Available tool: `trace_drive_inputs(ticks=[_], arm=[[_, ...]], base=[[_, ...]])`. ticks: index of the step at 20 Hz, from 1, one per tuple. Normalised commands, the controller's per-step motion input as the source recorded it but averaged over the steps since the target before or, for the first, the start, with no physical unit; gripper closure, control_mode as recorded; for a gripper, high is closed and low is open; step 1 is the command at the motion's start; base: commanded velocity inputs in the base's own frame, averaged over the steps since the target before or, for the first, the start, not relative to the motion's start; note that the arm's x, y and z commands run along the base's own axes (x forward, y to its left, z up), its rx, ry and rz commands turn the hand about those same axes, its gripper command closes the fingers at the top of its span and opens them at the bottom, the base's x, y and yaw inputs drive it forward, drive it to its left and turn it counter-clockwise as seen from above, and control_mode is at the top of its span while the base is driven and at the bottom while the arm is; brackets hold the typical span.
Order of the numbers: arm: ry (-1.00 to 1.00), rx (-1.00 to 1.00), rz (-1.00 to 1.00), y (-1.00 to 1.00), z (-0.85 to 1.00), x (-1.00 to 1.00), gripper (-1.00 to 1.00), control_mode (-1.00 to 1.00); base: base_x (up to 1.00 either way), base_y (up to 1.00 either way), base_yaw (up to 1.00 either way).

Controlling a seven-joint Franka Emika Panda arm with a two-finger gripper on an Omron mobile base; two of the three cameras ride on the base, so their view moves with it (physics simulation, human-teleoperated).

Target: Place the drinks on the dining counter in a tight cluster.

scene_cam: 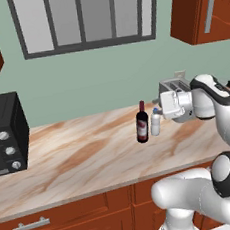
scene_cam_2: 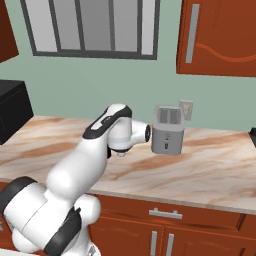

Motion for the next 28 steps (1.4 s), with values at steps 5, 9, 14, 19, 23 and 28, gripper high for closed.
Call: trace_drive_inputs(ticks=[5, 9, 14, 19, 23, 28], arm=[[0.00, 0.00, 0.01, 0.00, -0.11, 0.08, -1.00, -1.00], [0.00, 0.00, 0.01, 0.00, -0.09, 0.14, -1.00, -1.00], [0.00, 0.00, 0.01, 0.00, -0.09, 0.16, -1.00, -1.00], [0.00, 0.00, 0.00, 0.00, -0.08, 0.17, -1.00, -1.00], [0.00, 0.00, 0.00, 0.00, -0.06, 0.19, -1.00, -1.00], [0.00, 0.00, 0.00, 0.00, -0.09, 0.20, -1.00, -1.00]], base=[[0.00, 0.00, 0.00], [0.00, 0.00, 0.00], [0.00, 0.00, 0.00], [0.00, 0.00, 0.00], [0.00, 0.00, 0.00], [0.00, 0.00, 0.00]])
